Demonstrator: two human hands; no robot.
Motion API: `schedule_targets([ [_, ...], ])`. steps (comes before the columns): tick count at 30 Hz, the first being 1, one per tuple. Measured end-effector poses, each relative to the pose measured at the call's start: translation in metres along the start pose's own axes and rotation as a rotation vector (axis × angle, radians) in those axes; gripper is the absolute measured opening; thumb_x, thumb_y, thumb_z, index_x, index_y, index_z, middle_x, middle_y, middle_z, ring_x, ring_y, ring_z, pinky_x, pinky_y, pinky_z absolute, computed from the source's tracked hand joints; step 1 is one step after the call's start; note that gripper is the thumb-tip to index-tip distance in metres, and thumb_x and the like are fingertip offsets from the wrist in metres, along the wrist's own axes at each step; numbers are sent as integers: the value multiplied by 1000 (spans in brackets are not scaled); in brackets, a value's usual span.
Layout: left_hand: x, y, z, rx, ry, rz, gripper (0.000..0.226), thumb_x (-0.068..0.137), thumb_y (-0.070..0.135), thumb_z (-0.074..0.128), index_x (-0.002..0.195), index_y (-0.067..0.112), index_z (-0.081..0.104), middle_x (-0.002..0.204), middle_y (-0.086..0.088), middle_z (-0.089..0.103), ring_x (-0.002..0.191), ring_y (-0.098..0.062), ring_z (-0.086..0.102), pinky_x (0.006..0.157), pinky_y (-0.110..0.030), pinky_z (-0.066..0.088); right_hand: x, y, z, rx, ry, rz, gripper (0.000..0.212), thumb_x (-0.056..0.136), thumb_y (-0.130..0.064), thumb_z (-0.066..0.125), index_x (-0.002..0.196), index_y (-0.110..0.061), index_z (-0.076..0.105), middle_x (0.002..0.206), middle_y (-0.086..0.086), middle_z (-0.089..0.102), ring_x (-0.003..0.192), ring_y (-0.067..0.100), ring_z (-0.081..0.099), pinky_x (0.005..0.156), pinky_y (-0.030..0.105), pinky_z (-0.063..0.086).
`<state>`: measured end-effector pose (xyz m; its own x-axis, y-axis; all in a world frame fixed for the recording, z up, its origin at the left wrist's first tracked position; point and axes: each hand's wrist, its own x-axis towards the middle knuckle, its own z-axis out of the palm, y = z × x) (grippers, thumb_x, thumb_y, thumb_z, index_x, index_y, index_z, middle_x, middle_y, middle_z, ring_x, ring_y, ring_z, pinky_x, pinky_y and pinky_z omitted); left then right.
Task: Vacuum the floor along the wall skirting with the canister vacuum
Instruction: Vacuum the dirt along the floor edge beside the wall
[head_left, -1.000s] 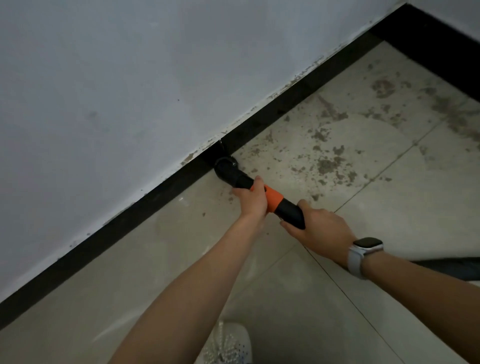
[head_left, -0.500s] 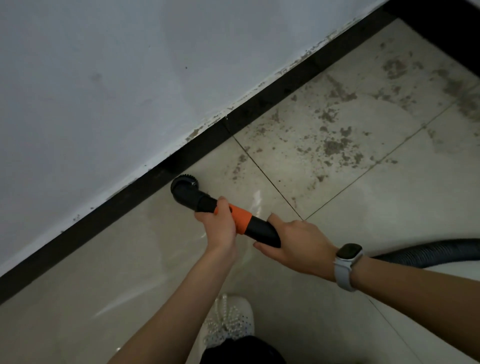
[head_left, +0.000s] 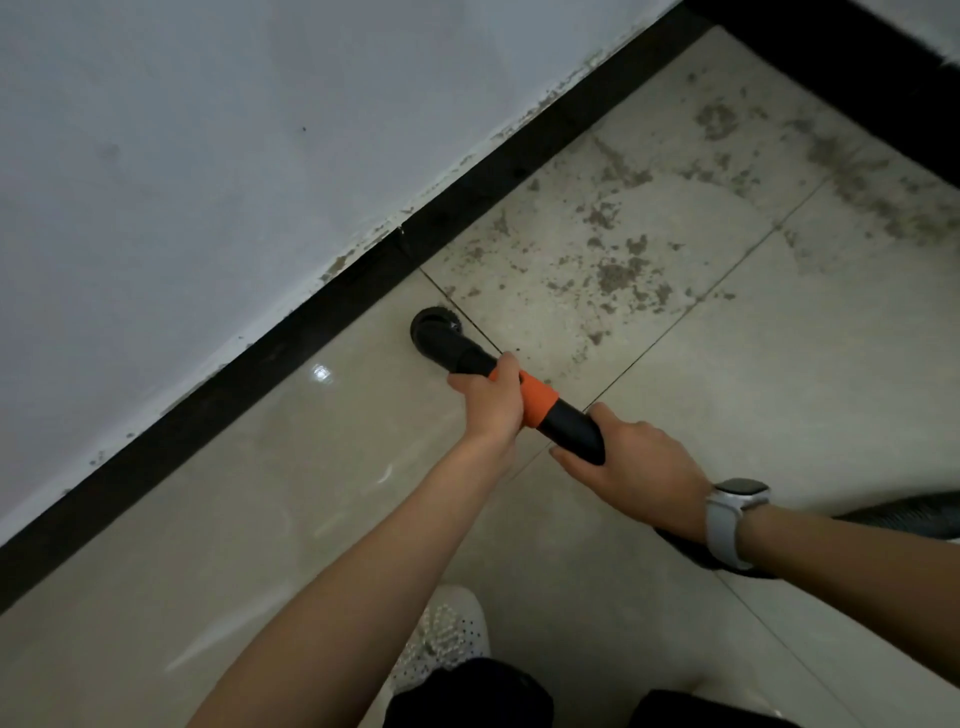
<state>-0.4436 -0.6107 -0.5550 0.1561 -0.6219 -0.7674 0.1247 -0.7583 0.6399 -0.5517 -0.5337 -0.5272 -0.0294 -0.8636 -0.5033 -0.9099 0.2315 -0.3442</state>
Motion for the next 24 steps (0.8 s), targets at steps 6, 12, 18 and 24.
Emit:
schedule_targets([
  [6, -4, 11, -11, -3, 75, 69, 52, 95, 22, 47, 137, 4, 21, 131, -25, 48, 105, -32, 57, 99, -47, 47, 4, -10, -6, 28, -7, -87, 37, 90, -56, 47, 98, -21, 38, 79, 0, 54, 80, 27, 61, 59, 31, 38],
  [12, -17, 3, -63, -63, 227, 16, 47, 97, 21, 47, 135, 5, 24, 105, -14, 50, 89, -24, 53, 94, -44, 48, 0, -41, 14, 26, -123, -226, 37, 90, -57, 48, 94, -23, 33, 78, -1, 51, 79, 26, 59, 60, 30, 36],
  [18, -1, 8, -47, -48, 126, -2, 45, 97, 20, 46, 134, 3, 25, 100, -11, 49, 85, -20, 51, 84, -37, 47, 10, -34, 14, 50, -60, -126, 42, 91, -56, 47, 106, -18, 44, 77, -2, 48, 71, 23, 51, 59, 29, 34],
  [24, 11, 37, 0, 42, -121, 10, 51, 98, 23, 46, 138, 6, 19, 96, -6, 49, 87, -19, 52, 80, -36, 50, 22, -17, 0, 124, 64, 72, 37, 90, -56, 47, 95, -21, 37, 66, -5, 45, 65, 23, 52, 56, 30, 38],
])
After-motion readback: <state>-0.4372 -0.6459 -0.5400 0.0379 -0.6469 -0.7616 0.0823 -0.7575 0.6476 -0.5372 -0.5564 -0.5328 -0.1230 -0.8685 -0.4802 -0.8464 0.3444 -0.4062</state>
